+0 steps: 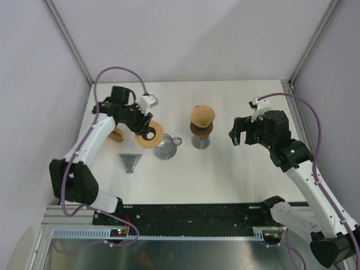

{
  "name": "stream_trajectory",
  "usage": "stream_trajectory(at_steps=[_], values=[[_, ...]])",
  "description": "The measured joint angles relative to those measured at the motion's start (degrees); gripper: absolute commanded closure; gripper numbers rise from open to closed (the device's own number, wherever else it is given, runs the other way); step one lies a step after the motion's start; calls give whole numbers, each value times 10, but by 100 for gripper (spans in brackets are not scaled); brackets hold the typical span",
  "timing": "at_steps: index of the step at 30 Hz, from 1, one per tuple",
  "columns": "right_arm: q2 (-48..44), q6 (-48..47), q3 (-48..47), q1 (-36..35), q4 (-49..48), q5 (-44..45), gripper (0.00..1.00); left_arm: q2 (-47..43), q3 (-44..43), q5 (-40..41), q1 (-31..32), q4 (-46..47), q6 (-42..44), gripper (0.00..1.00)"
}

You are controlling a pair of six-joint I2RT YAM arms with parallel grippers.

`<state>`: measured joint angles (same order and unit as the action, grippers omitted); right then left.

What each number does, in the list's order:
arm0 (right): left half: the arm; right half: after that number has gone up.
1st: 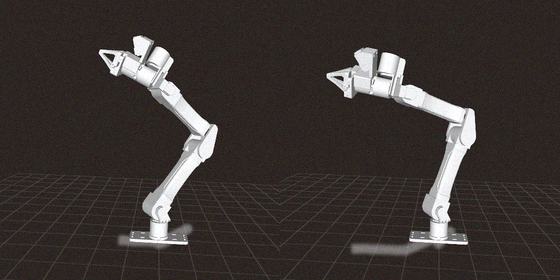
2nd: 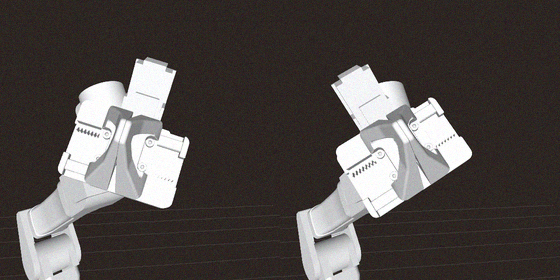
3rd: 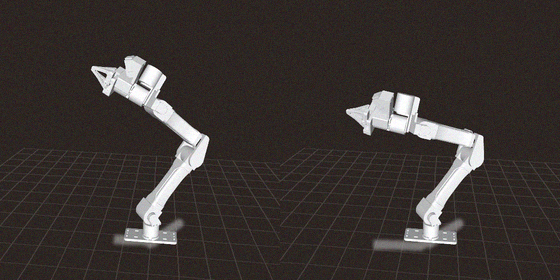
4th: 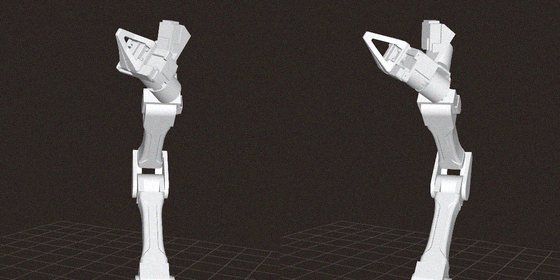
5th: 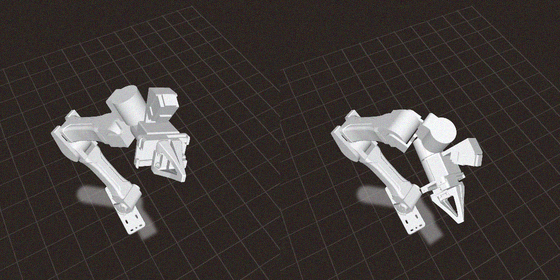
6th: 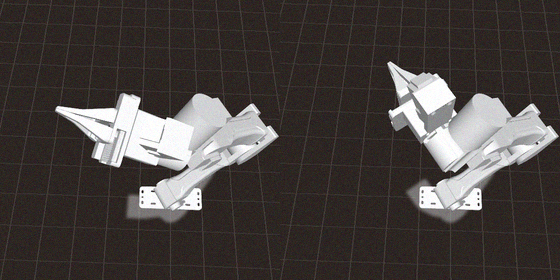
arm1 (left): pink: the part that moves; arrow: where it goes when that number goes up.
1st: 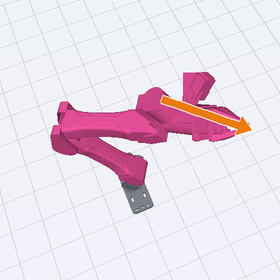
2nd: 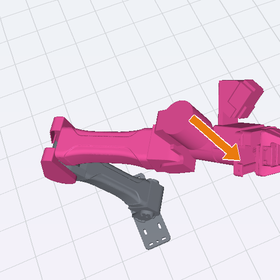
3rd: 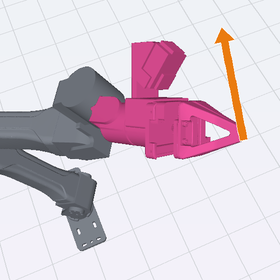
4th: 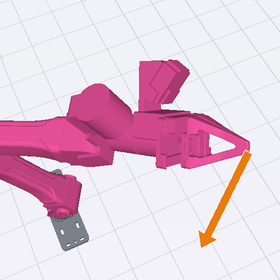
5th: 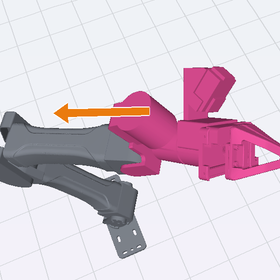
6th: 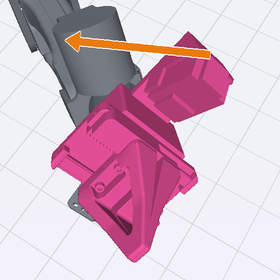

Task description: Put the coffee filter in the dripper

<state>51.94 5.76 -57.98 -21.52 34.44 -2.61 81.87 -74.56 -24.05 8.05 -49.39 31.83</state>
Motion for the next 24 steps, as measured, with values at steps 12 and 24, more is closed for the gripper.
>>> stream_trajectory(at_steps=[12,24], values=[[4,0,0,3,1,3,1,177,-87,30,137,-10,-9,100],[4,0,0,3,5,4,1,214,-100,69,151,-11,-8,100]])
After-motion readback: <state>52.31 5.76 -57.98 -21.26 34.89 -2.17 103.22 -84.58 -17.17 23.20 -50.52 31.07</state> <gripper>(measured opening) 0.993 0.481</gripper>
